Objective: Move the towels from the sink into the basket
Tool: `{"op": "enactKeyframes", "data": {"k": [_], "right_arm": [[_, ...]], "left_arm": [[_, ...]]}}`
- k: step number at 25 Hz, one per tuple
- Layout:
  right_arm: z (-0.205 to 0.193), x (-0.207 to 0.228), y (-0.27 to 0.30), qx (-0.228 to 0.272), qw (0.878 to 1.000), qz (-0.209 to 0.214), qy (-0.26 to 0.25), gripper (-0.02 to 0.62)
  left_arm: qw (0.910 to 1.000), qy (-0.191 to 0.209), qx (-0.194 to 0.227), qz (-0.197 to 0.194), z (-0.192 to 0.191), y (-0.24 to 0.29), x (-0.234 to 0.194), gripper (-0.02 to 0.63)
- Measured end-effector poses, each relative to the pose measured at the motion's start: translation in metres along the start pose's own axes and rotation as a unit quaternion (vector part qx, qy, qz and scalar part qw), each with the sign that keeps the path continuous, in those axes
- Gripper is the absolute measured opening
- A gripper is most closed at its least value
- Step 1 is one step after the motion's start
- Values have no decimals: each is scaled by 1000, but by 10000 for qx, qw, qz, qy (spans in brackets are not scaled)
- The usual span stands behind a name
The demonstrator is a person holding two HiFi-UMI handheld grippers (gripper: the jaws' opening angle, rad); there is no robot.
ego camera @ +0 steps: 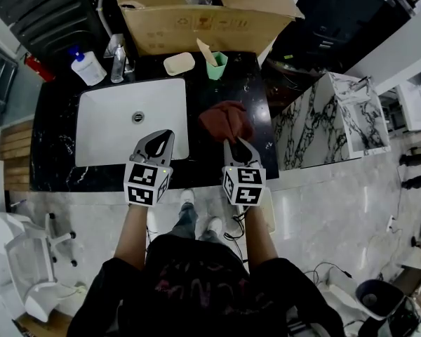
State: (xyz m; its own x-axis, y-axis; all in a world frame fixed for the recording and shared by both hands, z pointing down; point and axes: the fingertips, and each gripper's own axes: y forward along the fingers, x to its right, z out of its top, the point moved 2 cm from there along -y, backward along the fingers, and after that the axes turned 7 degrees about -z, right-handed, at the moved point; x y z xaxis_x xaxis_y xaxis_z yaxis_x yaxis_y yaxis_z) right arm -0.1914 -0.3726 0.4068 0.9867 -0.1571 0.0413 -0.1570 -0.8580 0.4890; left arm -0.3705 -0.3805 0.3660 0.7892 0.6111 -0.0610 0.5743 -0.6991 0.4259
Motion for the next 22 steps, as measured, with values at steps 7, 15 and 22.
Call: {"op": "enactKeyframes", "data": {"k": [7, 15, 22], "right_arm": [[9, 4, -2, 182, 9997, -61, 123, 64], [20, 19, -13, 403, 9985, -233, 284, 61], [26, 51, -36, 609, 9948, -642, 510, 60]], "left_arm": [[10000, 34, 21, -73, 4, 5, -2, 15], [9993, 174, 83, -320, 15, 18, 9, 15], [9966, 364, 123, -732, 28, 40, 34, 15]]}}
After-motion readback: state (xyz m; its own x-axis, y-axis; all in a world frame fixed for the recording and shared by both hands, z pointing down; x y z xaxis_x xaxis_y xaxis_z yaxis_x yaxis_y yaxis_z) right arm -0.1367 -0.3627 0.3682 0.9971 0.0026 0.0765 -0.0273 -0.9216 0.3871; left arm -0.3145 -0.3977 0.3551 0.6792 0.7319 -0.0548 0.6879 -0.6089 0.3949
